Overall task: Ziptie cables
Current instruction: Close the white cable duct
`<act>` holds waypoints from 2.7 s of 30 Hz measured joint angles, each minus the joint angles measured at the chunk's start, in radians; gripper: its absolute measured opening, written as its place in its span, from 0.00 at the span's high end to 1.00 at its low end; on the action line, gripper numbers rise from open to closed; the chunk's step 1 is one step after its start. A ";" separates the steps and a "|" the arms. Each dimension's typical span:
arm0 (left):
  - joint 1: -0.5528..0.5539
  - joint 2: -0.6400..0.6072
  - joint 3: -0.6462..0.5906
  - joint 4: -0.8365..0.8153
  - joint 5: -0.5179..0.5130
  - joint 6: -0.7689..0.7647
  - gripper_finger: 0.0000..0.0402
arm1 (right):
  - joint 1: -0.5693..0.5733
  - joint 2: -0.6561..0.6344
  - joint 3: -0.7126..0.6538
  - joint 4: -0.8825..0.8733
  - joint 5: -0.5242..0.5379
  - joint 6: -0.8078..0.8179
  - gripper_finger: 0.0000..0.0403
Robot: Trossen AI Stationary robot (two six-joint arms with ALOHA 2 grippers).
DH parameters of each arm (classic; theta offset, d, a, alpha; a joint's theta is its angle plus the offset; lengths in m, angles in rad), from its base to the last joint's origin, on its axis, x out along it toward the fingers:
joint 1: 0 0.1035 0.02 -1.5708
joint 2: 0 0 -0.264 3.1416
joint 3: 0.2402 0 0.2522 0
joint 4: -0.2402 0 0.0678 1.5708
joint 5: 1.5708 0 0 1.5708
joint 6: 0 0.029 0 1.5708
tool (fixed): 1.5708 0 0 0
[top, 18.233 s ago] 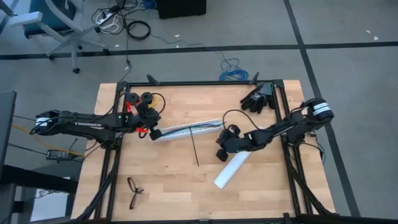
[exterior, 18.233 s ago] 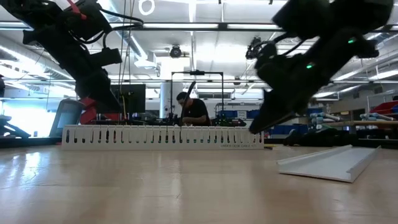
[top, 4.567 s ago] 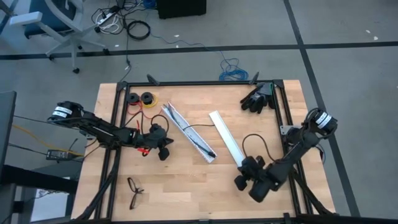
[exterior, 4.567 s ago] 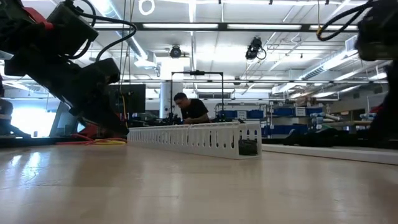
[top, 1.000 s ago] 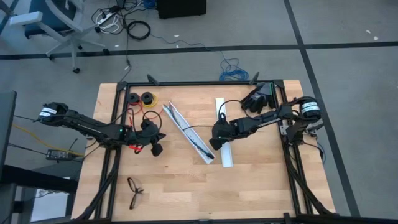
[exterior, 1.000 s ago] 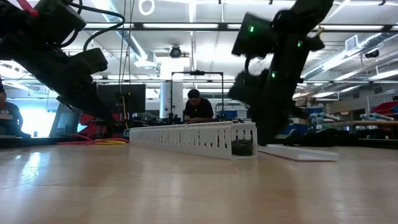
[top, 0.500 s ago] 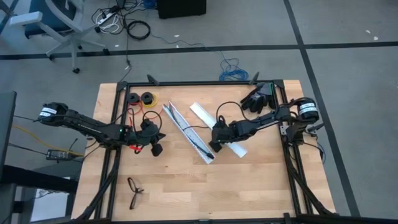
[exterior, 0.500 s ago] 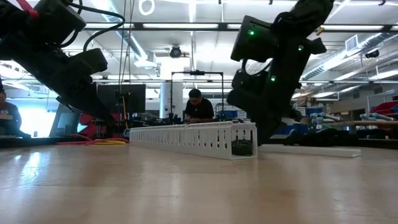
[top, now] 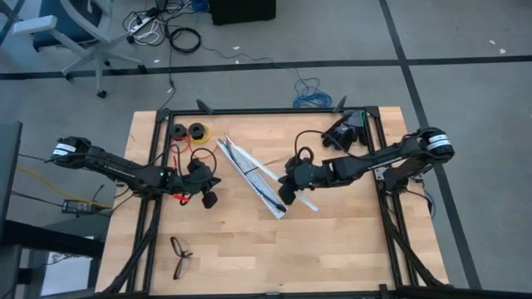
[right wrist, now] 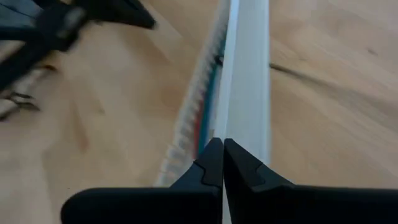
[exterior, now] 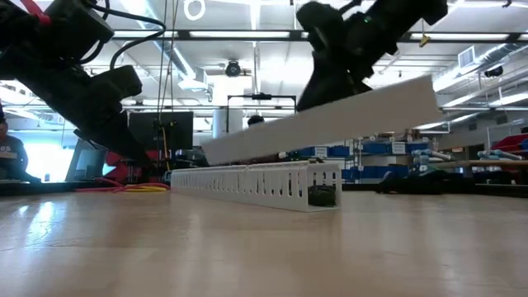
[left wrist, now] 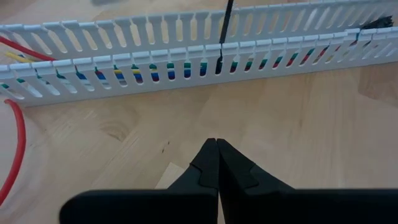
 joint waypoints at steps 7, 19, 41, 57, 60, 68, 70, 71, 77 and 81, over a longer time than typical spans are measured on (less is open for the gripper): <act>0.000 0.000 0.000 0.000 -0.002 -0.003 1.00 | 0.020 0.058 0.002 0.260 -0.053 -0.057 1.00; 0.000 0.000 0.000 -0.009 -0.007 -0.003 1.00 | 0.032 0.230 0.001 0.390 -0.067 0.037 1.00; 0.000 0.000 0.000 -0.012 -0.007 -0.009 0.99 | 0.223 0.174 0.038 0.079 0.171 -0.021 1.00; 0.000 0.000 0.000 -0.006 -0.012 -0.052 0.99 | 0.507 0.175 0.134 -0.257 0.386 0.332 1.00; 0.000 0.000 0.000 -0.006 -0.012 -0.055 0.99 | 0.520 0.175 0.134 -0.247 0.373 0.295 1.00; 0.000 0.000 0.000 -0.003 -0.005 -0.069 0.99 | 0.572 0.208 0.130 -0.249 0.309 0.292 0.86; -0.006 0.000 0.000 0.018 0.016 -0.034 0.99 | 0.586 0.237 0.130 -0.228 0.298 0.296 0.81; -0.017 0.000 0.000 0.030 0.024 -0.020 0.99 | 0.594 0.257 0.130 -0.220 0.293 0.308 0.78; -0.120 0.050 0.000 0.110 -0.057 0.047 0.99 | 0.618 0.375 0.130 -0.144 0.196 0.370 0.68; -0.177 0.167 0.000 0.213 -0.071 0.003 1.00 | 0.627 0.410 0.130 -0.097 0.169 0.427 0.68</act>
